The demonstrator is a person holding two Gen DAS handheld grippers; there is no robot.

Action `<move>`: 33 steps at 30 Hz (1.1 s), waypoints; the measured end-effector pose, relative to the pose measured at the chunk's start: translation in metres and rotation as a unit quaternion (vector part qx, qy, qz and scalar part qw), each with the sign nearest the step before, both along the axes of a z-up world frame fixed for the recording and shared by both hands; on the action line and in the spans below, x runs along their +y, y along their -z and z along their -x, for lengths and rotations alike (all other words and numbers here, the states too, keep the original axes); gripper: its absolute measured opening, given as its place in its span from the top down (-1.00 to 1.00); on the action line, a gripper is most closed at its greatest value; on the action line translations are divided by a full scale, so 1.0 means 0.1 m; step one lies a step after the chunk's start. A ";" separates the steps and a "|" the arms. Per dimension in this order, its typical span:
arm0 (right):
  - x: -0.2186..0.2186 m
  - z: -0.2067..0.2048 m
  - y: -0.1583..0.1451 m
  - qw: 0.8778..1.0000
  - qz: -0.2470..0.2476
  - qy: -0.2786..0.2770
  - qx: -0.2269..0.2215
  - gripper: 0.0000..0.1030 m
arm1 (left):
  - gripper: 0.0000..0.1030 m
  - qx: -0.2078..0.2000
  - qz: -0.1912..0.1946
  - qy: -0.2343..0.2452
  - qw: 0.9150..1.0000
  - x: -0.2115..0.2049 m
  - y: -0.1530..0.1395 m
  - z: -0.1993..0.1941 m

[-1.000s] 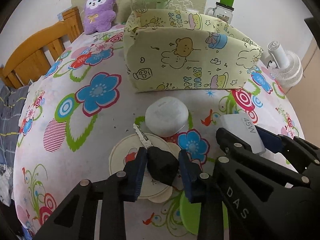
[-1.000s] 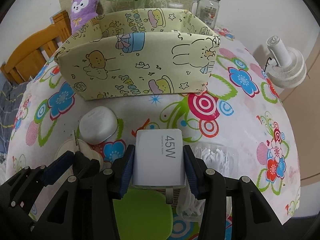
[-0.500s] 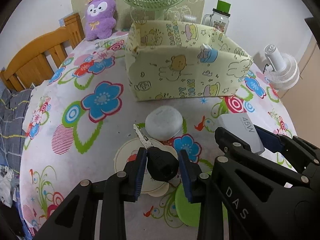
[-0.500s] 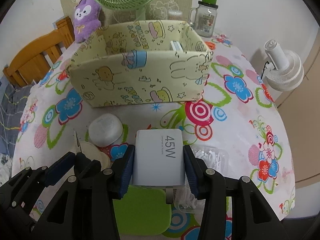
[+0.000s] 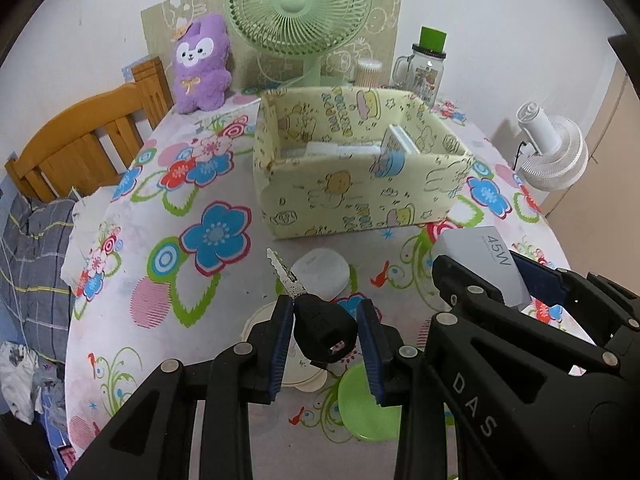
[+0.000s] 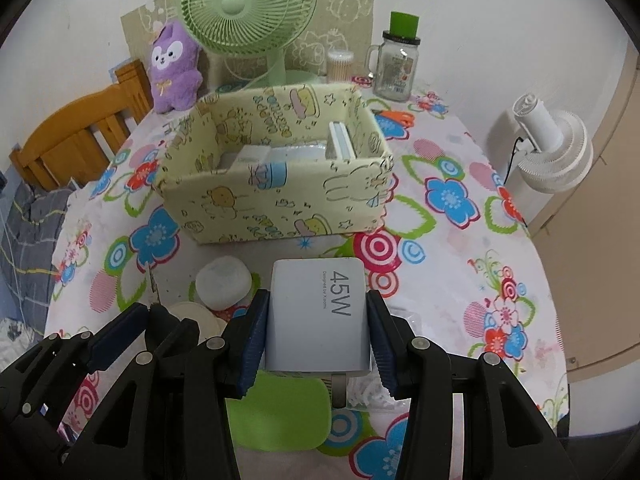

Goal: Organize rigid objects
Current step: 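Lift and carry the black plug with left tool while right carries the charger into the box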

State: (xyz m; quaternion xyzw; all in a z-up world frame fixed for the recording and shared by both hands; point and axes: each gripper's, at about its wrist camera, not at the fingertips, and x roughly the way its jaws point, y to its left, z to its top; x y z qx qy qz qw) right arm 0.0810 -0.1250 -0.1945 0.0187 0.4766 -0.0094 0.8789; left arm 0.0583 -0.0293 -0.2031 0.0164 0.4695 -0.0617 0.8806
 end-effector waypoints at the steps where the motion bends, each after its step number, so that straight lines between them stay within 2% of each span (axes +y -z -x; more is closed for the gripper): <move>1: -0.01 0.01 -0.04 1.000 0.000 0.001 -0.003 0.01 | 0.36 -0.002 0.000 0.000 1.000 0.00 -0.03 0.01; 33: -0.09 0.20 -0.87 0.998 0.005 0.015 -0.057 0.01 | 0.36 -0.056 -0.005 0.000 0.998 -0.04 -0.80 0.16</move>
